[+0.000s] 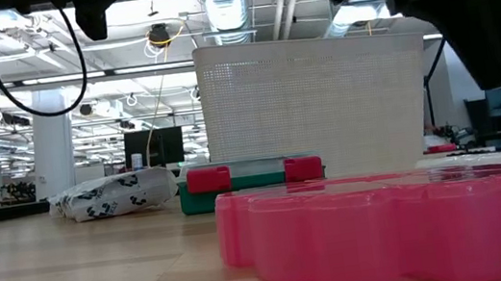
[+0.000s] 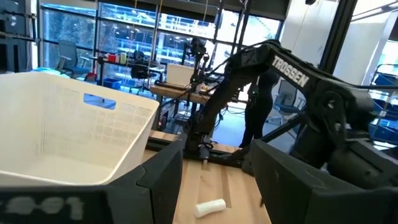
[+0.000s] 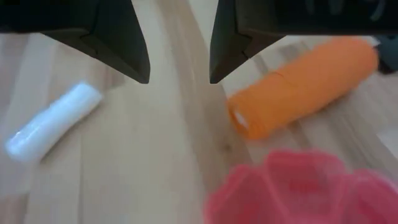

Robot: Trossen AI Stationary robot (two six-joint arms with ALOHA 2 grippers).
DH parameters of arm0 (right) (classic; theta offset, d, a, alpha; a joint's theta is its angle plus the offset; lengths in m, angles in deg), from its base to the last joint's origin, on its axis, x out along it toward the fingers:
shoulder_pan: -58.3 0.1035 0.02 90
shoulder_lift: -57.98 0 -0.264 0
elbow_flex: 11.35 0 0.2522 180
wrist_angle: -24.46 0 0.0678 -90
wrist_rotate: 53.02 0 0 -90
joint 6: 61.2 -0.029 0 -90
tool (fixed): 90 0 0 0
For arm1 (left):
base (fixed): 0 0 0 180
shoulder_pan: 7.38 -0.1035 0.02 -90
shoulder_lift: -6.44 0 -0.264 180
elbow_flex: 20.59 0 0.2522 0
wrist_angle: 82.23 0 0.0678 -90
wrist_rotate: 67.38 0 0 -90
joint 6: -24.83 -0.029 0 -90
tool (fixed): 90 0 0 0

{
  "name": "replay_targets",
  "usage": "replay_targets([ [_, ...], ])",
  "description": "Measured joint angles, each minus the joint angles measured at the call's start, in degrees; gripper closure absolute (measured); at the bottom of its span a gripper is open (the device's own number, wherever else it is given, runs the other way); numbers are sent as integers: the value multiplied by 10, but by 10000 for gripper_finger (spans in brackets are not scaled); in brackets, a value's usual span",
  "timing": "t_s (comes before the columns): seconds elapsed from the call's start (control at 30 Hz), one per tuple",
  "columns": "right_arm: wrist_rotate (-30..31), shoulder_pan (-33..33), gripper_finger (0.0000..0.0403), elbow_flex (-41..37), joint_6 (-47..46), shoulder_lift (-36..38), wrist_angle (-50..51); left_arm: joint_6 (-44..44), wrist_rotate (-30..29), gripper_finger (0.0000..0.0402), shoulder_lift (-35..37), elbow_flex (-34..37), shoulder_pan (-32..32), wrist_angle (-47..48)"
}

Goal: Pick & place medical supplies in basket/bin
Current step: Put the white bandage into the white bin

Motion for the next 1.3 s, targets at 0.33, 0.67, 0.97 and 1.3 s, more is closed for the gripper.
replay_targets([
  [0.33, 74, -29, 244, -220, -73, 160, -87, 10, 0, 223, 0, 0, 0, 2],
  [0.67, 93, -113, 244, -414, -89, 234, -235, 7, -5, 223, 0, 0, 0, -3],
  [0.97, 30, -142, 244, -438, -64, 242, -267, 6, -5, 223, 0, 0, 0, -4],
  [1.3, 25, -128, 243, -437, -108, 261, -313, 5, -5, 223, 0, 0, 0, -3],
])
